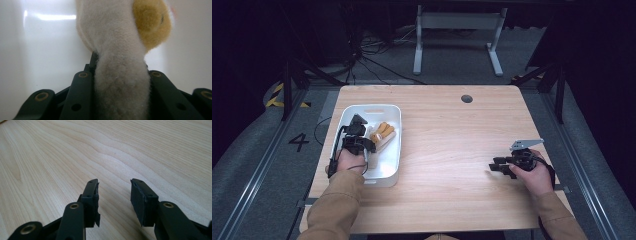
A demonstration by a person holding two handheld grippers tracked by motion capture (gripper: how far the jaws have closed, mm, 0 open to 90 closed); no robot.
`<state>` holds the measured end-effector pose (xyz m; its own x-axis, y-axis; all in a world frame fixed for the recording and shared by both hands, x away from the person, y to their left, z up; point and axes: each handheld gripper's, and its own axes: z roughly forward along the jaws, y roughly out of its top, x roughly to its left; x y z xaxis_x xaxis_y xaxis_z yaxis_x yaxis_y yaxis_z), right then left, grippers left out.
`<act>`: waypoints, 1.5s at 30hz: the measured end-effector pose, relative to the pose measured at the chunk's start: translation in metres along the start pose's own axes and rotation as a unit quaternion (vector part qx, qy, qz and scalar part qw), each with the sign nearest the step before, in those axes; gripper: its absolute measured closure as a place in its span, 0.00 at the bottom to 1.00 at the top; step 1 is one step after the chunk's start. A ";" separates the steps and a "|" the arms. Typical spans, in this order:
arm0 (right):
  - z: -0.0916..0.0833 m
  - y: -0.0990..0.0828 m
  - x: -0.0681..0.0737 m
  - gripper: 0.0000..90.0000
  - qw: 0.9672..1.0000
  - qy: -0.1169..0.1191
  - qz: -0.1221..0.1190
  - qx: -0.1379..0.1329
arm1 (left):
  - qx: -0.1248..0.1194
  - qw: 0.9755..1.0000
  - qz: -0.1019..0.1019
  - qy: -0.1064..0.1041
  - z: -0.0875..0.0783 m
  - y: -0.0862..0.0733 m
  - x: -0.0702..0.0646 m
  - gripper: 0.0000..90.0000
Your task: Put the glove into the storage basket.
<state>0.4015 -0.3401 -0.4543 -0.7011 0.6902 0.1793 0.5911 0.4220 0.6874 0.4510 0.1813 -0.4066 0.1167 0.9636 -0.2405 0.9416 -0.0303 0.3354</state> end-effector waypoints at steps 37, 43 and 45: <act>0.000 -0.003 0.001 0.60 1.000 0.008 0.006 -0.005 | -0.019 0.999 0.029 0.005 -0.002 0.001 0.006 0.23; 0.000 -0.003 0.002 0.60 1.000 0.008 0.003 -0.005 | -0.021 0.999 0.033 -0.021 -0.005 0.000 0.003 0.13; 0.000 -0.003 0.002 0.60 1.000 0.009 0.002 -0.004 | -0.024 0.999 0.031 -0.028 -0.004 0.000 0.002 0.13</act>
<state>0.3988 -0.3398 -0.4561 -0.7054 0.6816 0.1946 0.5908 0.4136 0.6928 0.4502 0.1848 -0.4032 0.1932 0.9440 -0.2675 0.9162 -0.0760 0.3935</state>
